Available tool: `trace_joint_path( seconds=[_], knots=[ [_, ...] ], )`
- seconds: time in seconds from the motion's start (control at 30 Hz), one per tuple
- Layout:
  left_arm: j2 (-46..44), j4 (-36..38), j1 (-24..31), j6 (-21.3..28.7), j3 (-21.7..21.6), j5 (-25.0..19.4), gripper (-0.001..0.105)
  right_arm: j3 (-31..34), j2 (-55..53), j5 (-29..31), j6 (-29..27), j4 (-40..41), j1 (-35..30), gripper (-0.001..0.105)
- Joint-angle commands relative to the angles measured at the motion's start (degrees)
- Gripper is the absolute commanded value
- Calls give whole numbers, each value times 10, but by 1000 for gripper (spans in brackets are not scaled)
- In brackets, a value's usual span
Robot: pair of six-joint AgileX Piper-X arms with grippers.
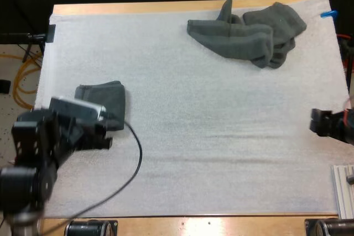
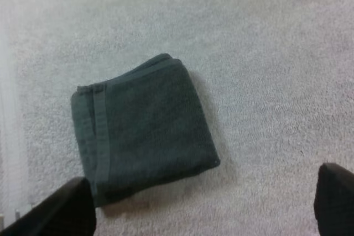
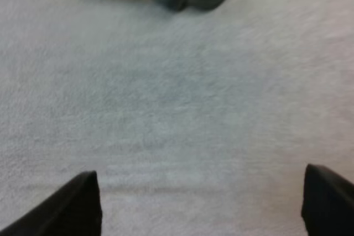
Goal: Pick towel from pile fold and stack
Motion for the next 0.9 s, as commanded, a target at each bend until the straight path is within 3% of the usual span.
trace_joint_path(
  seconds=[0.0, 0.33, 0.63, 0.77, 0.87],
  knots=[
    [-30, 0, 0, -6, 12, -6, 77, -3, -29, 3, -12, 8, -3, 71],
    [-277, 14, 0, -6, 71, -7, 77, 29, -270, 15, -11, 52, -2, 71],
    [-420, 68, 0, -6, 79, -7, 77, 66, -451, 19, -11, 52, -2, 71],
    [-458, 101, 0, -16, 79, -2, 77, 68, -460, 49, -15, 78, -3, 71],
    [-493, 165, 0, -17, 79, 10, 77, 78, -463, 54, -27, 80, -2, 71]
  ],
)
